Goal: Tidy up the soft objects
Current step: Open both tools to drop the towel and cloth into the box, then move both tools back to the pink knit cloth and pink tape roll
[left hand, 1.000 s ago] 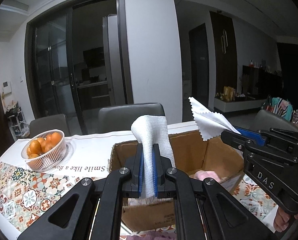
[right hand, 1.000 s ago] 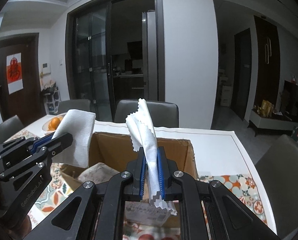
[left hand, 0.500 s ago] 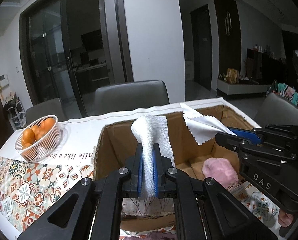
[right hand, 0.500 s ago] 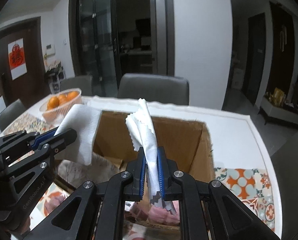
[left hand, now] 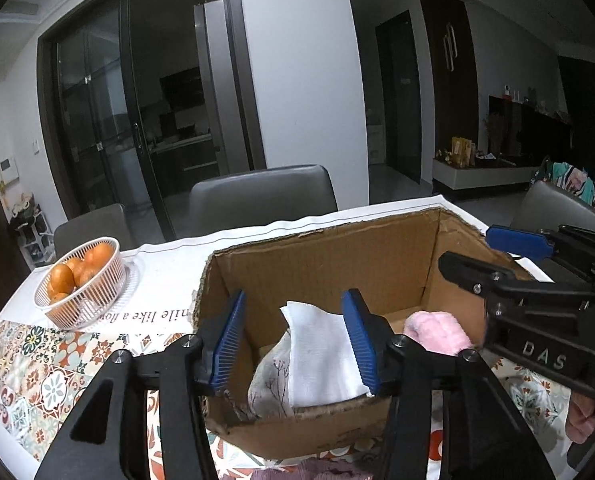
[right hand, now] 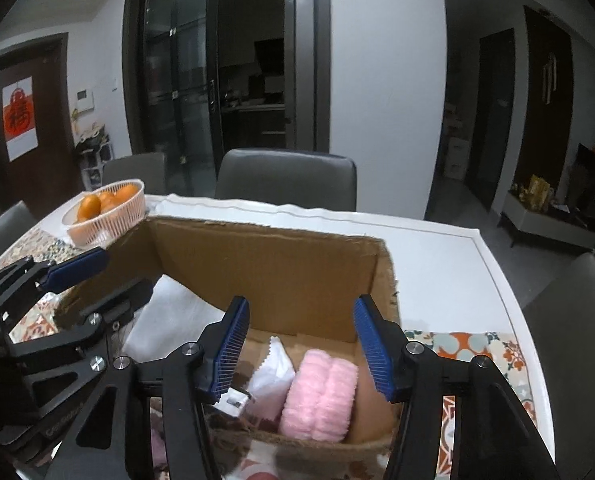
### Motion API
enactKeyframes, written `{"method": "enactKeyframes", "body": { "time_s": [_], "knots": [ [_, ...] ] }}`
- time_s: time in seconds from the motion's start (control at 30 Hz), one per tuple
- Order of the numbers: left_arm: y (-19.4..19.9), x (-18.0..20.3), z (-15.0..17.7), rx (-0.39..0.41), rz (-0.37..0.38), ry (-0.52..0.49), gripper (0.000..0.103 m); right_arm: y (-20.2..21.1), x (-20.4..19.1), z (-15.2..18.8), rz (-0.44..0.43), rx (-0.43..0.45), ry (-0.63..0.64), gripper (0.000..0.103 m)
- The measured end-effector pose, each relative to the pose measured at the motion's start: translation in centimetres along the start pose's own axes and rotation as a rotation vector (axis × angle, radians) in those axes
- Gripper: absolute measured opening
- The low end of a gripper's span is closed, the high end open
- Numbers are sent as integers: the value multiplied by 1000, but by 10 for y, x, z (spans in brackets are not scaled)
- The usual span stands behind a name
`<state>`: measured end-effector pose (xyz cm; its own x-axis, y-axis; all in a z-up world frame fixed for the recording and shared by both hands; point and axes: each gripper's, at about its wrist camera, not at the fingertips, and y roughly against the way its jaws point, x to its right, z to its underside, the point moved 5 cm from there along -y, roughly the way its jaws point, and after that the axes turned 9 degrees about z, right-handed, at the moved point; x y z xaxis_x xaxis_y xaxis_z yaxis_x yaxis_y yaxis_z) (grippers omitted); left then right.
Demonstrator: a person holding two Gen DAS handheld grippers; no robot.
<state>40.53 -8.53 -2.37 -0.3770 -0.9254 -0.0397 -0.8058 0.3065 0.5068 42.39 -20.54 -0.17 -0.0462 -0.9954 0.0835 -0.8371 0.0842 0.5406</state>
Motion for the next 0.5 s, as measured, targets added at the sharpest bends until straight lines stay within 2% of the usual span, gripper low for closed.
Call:
{"method": "enactKeyframes", "body": {
  "time_s": [0.37,0.5],
  "knots": [
    [48,4,-9,72,-3,9,54,46,2,-4,45,58,-56,56],
    [70,8,-12,107,-12,0,58,64,3,-2,54,80,-69,61]
  ]
}}
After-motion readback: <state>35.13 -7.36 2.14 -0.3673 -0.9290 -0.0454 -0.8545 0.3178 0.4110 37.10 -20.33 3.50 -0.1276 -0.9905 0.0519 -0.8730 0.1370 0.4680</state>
